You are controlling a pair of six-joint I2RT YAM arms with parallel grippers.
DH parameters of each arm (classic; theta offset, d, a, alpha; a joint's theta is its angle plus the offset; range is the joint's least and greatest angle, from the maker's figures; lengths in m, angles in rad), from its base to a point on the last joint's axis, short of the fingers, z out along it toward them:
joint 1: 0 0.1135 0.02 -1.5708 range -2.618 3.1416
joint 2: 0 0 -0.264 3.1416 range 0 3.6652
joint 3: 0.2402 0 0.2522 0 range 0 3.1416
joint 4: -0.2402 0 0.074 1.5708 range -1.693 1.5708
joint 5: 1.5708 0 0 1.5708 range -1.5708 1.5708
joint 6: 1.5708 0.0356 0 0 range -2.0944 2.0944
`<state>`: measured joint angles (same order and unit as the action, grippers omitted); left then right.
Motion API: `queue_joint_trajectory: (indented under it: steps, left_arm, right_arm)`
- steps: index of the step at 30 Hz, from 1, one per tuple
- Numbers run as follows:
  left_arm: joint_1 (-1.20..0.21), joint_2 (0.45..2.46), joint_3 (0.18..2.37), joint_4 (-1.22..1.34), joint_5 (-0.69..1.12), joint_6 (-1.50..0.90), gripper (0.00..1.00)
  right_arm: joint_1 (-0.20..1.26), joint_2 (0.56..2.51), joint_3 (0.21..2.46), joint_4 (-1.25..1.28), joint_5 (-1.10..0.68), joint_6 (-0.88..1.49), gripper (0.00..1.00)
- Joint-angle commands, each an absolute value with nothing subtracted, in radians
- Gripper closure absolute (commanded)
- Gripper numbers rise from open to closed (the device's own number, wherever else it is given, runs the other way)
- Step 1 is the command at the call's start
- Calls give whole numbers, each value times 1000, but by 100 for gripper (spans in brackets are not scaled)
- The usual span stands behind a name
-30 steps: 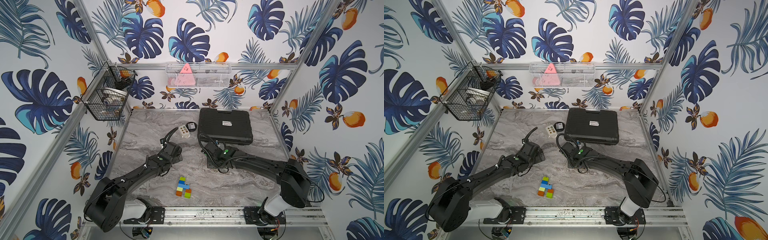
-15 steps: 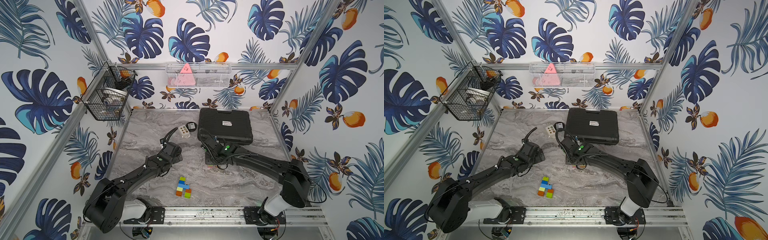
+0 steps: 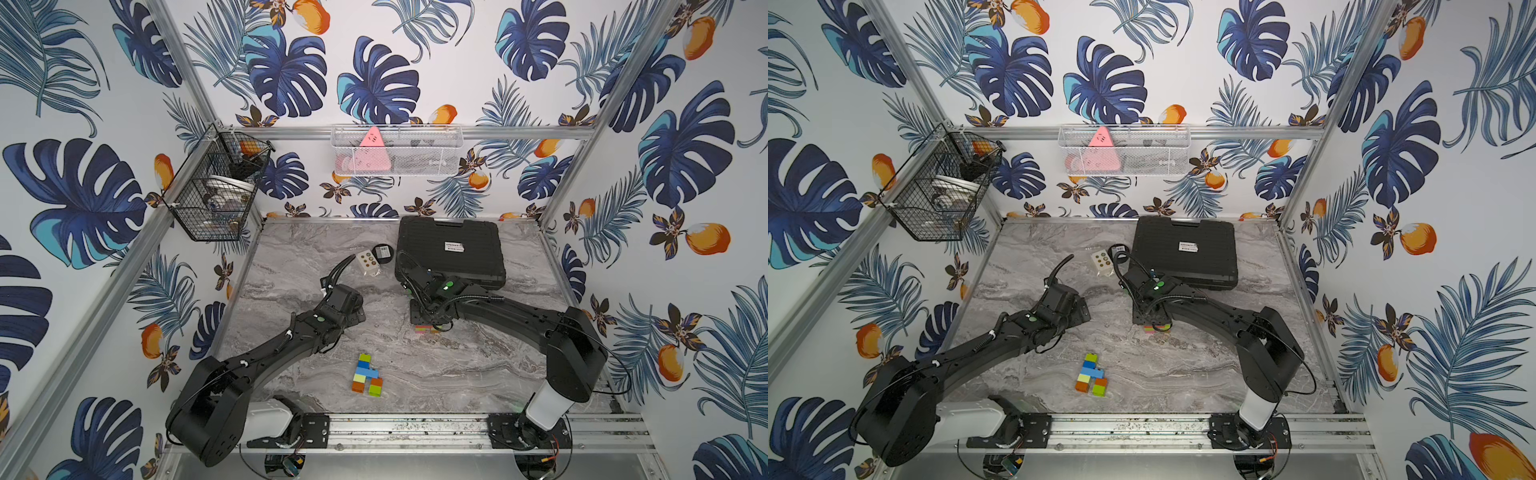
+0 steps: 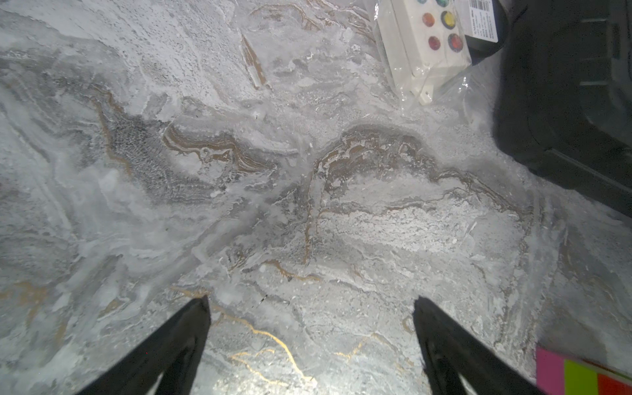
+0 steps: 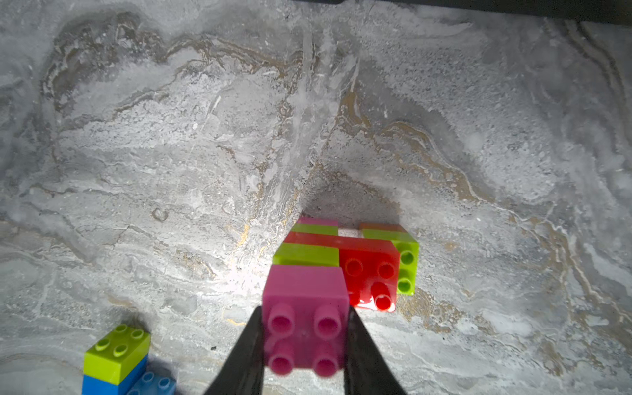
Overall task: Assemble the letter h with lego
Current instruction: Adjust the lego brick from the lego brick, then pick up the lego brick from the center of the board, then place the lego brick at the center of the board.
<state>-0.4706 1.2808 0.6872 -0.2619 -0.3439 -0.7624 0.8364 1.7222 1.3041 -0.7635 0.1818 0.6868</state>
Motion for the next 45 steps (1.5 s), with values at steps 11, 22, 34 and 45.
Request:
queue_joint_trajectory:
  steps: [11,22,34,45]
  left_arm:
    - [-470,1277,686,-249,-353,-758,2]
    - [-469,1276,683,-241,-341,-759,2]
    - [-469,1266,684,-247,-338,-758,2]
    - [-469,1271,684,-239,-317,-753,2]
  right_arm:
    - [818,1834,1340,-884,92,610,74]
    - [817,1956,1267,-851,73,609,82]
    - [820,1778,1410,-1116,-15,617,82]
    - [818,1717,1309,-1193,-191,571,80]
